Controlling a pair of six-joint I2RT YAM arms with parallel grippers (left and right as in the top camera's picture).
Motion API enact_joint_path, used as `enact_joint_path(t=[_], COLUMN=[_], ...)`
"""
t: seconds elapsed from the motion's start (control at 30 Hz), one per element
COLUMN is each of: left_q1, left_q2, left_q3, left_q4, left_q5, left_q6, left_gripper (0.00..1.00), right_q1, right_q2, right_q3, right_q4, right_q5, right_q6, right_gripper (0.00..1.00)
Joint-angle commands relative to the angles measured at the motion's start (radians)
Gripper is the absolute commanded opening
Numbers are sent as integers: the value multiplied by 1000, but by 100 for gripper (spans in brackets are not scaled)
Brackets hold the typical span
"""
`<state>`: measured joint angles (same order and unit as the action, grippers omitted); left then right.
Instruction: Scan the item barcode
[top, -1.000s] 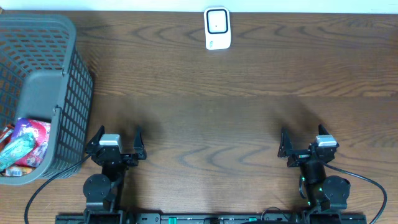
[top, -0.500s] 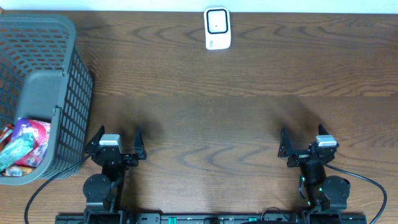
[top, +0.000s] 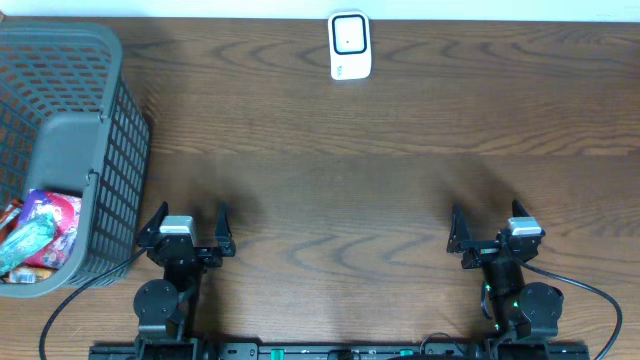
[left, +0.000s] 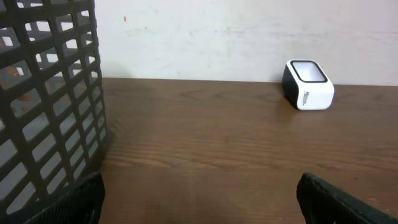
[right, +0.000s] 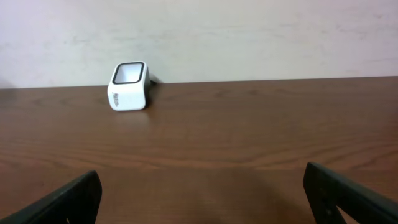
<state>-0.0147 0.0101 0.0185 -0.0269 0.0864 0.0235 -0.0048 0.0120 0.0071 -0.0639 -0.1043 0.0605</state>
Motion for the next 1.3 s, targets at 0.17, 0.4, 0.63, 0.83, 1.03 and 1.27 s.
enact_joint_path(t=[0.17,0.4,0.63,0.83,1.03,1.27], left_q1=[5,5,5,5,5,5], left_q2=[-6,-6,-6,-6,-6,-6], left_q3=[-14,-14,-14,-14,-14,-14], left_q4=[-39,-39,-39,-39,-39,-19], left_q5=[10,10,10,10,10,40], left_q6=[9,9,9,9,9,8], left_gripper=[98,98,98,98,98,98], right_q1=[8,8,8,8,8,8], right_q2=[-5,-5,-5,-5,-5,-5], right_q3=[-1,-1,-1,-1,-1,-1], right_q4=[-4,-4,-4,-4,-4,-4], right_q5=[-6,-6,-6,-6,-6,-7], right_q6=[6,6,6,6,6,6], right_gripper=[99,99,99,99,99,99])
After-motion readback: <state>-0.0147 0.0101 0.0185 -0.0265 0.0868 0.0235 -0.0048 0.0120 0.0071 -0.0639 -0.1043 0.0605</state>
